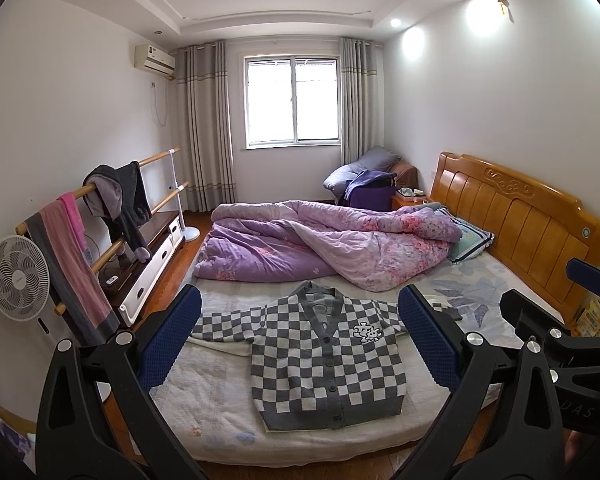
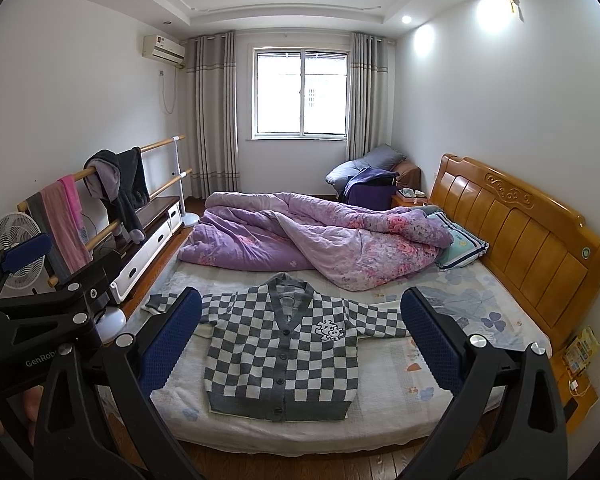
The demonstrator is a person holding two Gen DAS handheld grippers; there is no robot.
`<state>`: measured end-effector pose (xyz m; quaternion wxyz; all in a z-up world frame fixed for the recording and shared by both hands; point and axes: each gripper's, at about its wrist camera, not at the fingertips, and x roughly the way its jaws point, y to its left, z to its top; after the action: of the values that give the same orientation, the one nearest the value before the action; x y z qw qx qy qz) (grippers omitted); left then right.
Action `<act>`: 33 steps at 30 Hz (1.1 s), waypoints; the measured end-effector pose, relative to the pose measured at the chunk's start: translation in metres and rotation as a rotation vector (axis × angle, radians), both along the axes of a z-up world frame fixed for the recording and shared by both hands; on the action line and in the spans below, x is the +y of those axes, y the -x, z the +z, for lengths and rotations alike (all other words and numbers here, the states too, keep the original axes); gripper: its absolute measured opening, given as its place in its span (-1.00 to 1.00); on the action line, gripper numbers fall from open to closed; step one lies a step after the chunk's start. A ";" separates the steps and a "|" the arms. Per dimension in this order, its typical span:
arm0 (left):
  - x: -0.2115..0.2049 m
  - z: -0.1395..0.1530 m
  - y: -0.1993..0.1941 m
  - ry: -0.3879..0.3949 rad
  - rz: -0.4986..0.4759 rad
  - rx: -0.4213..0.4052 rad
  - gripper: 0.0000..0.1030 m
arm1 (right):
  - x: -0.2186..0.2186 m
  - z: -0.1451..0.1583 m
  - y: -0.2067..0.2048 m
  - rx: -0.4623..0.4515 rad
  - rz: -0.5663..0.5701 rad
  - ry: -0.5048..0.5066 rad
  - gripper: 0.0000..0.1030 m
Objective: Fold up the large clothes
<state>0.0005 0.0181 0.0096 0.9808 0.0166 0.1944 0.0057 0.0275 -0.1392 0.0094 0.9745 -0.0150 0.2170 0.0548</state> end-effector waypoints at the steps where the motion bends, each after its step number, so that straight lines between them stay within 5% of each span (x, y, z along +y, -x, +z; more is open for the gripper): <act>1: 0.000 0.000 0.000 0.000 0.000 0.000 0.91 | 0.000 0.000 0.000 0.000 0.000 0.001 0.86; 33: 0.019 -0.008 -0.002 -0.003 -0.003 -0.015 0.91 | 0.004 -0.004 -0.001 0.004 0.001 0.005 0.86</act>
<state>0.0022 0.0366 0.0012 0.9822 0.0186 0.1868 0.0045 0.0285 -0.1350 0.0056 0.9741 -0.0177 0.2188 0.0547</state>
